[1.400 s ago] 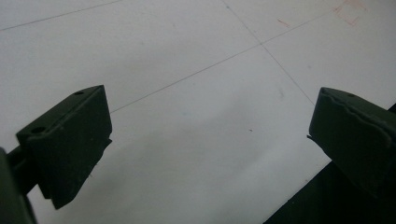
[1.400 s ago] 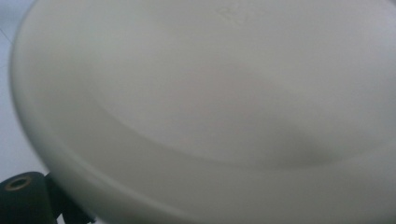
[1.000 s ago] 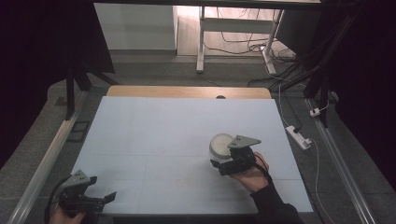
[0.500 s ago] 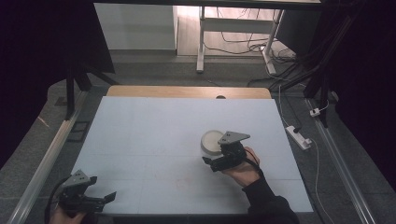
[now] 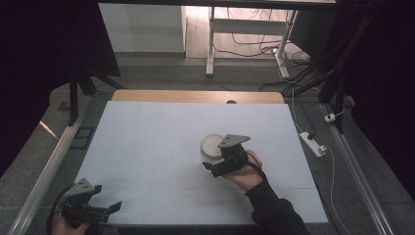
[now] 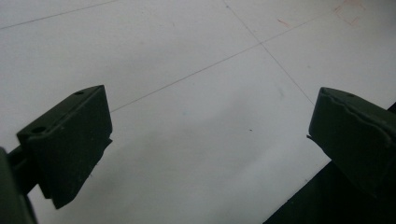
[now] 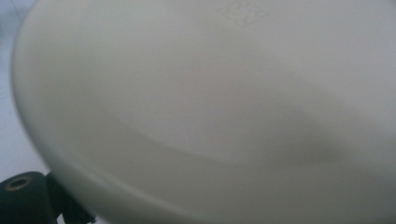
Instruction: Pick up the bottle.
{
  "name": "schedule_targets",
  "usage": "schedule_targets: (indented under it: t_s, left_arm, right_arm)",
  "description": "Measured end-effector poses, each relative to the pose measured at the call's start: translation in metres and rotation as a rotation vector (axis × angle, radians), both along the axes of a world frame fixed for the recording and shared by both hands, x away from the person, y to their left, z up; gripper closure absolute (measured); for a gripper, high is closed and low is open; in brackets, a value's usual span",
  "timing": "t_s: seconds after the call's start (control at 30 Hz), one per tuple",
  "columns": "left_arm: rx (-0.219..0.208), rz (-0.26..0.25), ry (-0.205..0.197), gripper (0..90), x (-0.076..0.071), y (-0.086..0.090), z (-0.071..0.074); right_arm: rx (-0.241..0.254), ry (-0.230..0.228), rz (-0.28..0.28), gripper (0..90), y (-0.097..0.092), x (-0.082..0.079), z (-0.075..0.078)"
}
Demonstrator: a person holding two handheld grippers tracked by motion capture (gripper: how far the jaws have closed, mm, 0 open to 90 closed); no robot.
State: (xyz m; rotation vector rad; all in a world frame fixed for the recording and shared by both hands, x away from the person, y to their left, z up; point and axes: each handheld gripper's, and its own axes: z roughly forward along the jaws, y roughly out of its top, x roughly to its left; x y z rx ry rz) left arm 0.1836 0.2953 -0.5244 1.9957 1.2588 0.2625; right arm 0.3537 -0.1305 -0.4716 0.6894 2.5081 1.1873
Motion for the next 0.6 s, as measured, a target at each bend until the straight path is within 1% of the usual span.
schedule_targets:
  t_s: [0.17,0.4,0.43,0.47,0.5,0.6]
  left_arm:
    - [0.0,-0.001,0.0,0.4,0.0,0.0,0.0]
    - [0.002,-0.002,-0.001,0.4,0.0,0.0,0.0]
    - [0.002,-0.001,-0.001,0.4,0.0,0.0,0.0]
    - [0.002,-0.001,-0.001,0.4,0.0,0.0,0.0]
    - [0.001,-0.001,-0.001,0.4,0.0,0.0,0.0]
    - [0.0,-0.001,0.0,0.4,0.0,0.0,0.0]
  right_arm:
    - [-0.003,0.002,0.013,6.6,0.008,0.001,0.0]
    - [-0.001,0.003,0.038,6.6,0.022,0.003,0.0]
    - [-0.002,0.005,0.046,6.6,0.027,0.003,0.0]
    - [-0.002,0.005,0.046,6.6,0.027,0.003,0.0]
    - [-0.006,0.003,0.056,6.7,0.032,0.003,0.0]
    - [-0.011,-0.001,0.065,6.7,0.036,0.002,0.0]
